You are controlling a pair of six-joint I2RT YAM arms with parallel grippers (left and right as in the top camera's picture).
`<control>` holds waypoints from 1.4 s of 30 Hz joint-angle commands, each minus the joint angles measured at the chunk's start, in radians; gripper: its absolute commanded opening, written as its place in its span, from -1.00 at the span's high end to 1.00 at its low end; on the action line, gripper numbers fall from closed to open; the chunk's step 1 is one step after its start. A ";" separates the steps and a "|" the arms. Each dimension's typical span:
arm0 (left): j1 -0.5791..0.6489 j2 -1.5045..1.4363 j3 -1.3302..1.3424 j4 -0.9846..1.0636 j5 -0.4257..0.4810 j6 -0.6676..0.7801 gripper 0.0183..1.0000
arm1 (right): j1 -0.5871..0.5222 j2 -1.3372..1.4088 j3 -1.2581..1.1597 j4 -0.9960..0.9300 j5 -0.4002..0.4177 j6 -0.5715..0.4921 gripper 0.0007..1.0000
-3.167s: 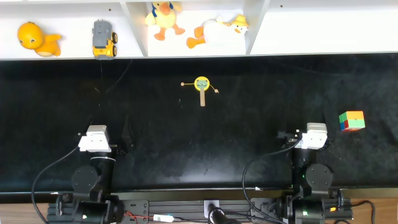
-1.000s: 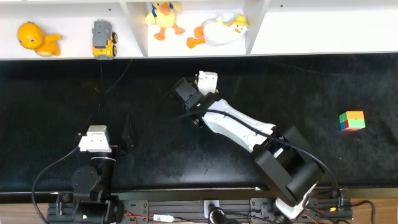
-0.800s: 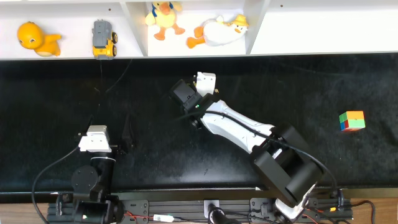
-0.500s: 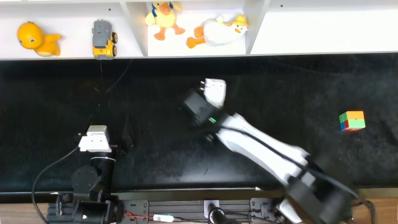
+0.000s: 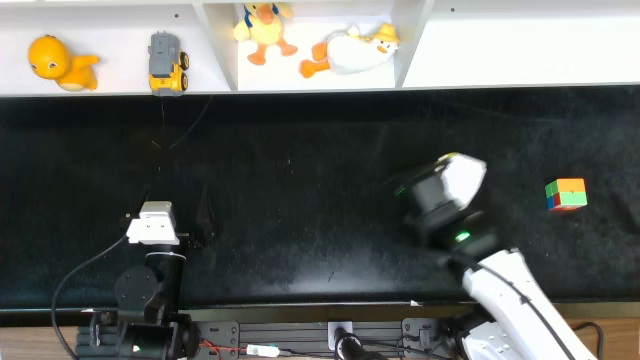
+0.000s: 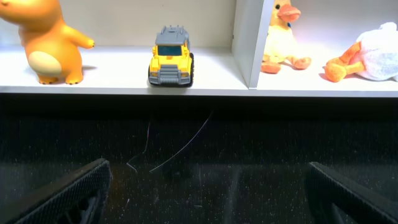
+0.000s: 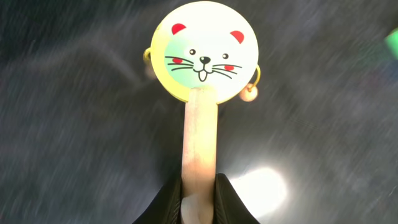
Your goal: Store Toys
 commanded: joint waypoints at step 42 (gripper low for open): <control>-0.002 -0.012 -0.004 0.001 0.007 0.021 -1.00 | -0.270 0.461 0.470 0.216 -0.174 -0.677 -0.99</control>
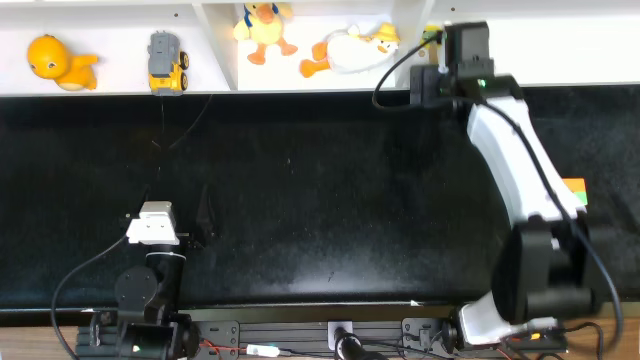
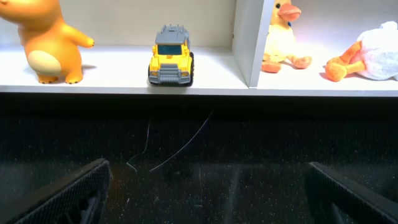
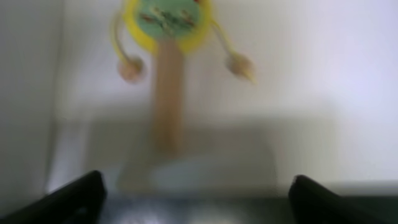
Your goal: Store Toys
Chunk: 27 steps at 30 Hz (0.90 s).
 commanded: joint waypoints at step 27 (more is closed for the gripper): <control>-0.002 -0.012 -0.004 0.001 0.007 0.021 -1.00 | -0.069 -0.753 -0.523 -0.281 0.088 -0.001 -1.00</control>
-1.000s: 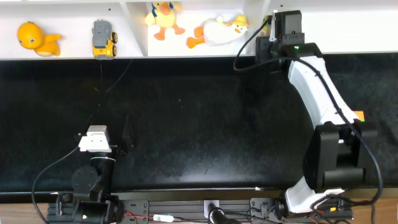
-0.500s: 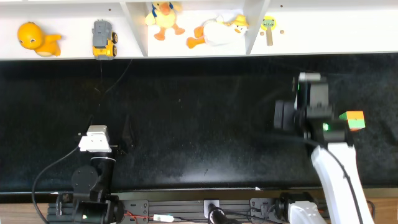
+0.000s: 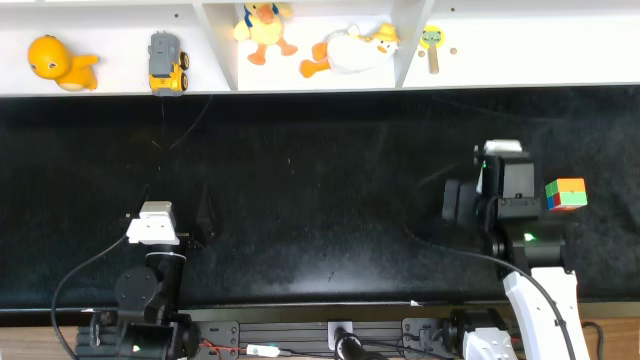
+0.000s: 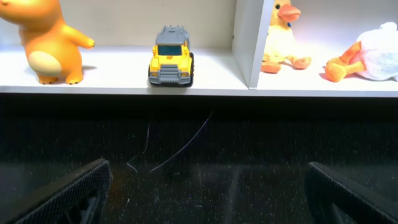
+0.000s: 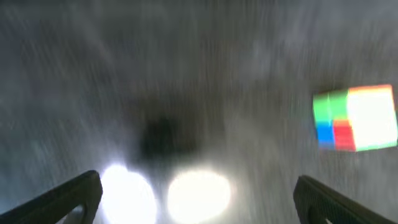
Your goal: Store Toys
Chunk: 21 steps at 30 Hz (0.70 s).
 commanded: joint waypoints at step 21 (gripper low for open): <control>-0.002 -0.012 -0.003 0.001 0.007 0.021 -1.00 | -0.946 0.341 -0.003 0.319 -0.510 -0.707 -1.00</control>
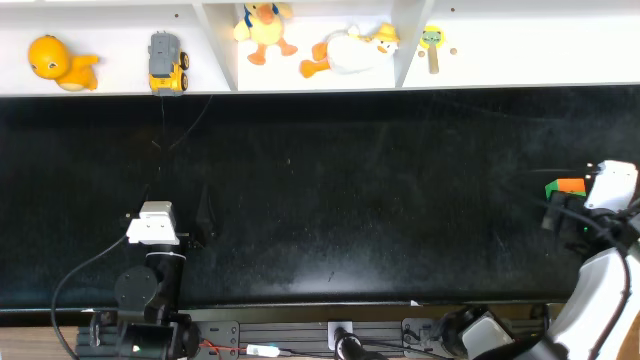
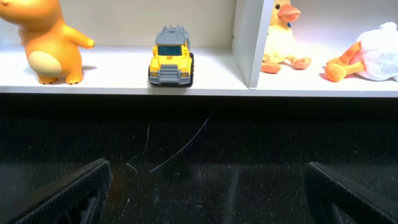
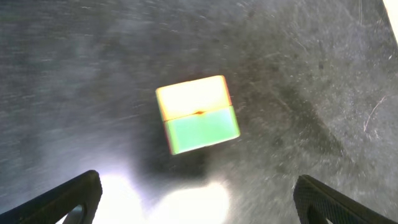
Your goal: Store Toys
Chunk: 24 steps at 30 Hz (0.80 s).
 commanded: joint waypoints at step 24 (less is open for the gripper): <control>-0.002 -0.012 -0.003 0.001 0.007 0.021 -0.99 | 0.004 0.283 -0.003 0.224 -0.121 0.005 -0.10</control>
